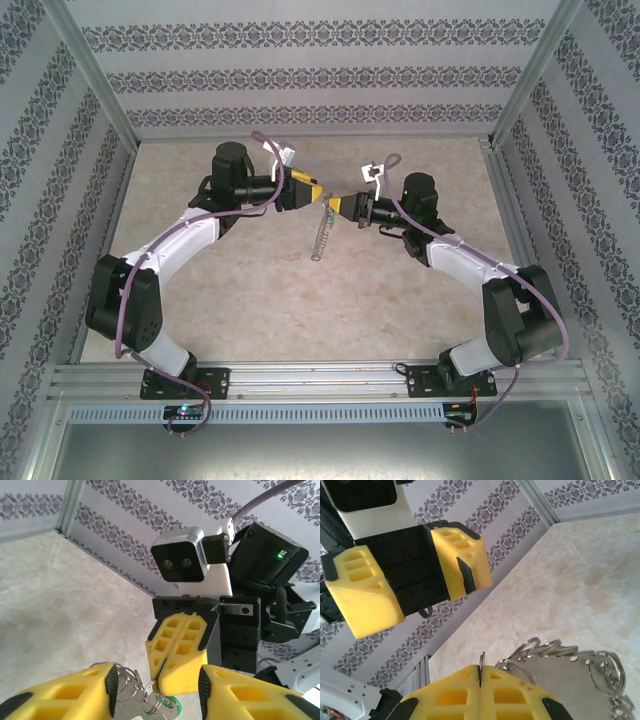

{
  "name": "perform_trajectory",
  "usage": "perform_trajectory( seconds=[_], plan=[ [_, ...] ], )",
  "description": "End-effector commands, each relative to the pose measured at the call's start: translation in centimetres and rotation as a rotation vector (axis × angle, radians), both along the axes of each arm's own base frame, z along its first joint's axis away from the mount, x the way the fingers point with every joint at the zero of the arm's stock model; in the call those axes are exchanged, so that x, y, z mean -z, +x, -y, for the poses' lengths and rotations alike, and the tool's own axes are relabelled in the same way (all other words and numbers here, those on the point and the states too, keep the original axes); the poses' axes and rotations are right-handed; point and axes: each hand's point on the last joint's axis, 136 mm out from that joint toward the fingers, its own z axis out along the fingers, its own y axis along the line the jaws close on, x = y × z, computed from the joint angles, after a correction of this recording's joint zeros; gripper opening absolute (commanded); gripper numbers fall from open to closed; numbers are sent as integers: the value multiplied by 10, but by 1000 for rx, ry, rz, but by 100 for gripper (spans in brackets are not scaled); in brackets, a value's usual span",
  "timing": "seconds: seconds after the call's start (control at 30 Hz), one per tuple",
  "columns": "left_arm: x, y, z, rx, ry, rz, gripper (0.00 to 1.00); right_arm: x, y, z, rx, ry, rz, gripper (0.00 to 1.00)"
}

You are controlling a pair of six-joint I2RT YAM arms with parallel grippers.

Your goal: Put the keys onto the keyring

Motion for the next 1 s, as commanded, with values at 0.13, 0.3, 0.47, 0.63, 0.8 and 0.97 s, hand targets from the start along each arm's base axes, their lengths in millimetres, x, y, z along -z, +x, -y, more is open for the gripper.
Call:
perform_trajectory(
  seconds=[0.13, 0.3, 0.47, 0.63, 0.8, 0.97],
  plan=[
    [13, -9, 2, 106, 25, -81, 41, -15, -3, -1, -75, -8, 72, 0],
    [18, -10, 5, 116, 31, -94, 41, -17, -1, 0, -74, -6, 73, 0],
    [23, -8, 8, 114, 33, -103, 42, -18, -1, 0, -74, -4, 73, 0],
    [23, -8, 13, 124, 27, -105, 42, -18, -2, -1, -76, -3, 74, 0],
    [25, -12, 20, 149, 25, -110, 41, -17, -1, -1, -74, -3, 74, 0],
    [24, -16, 24, 167, 16, -103, 37, -14, 0, 0, -71, -3, 69, 0]
  ],
)
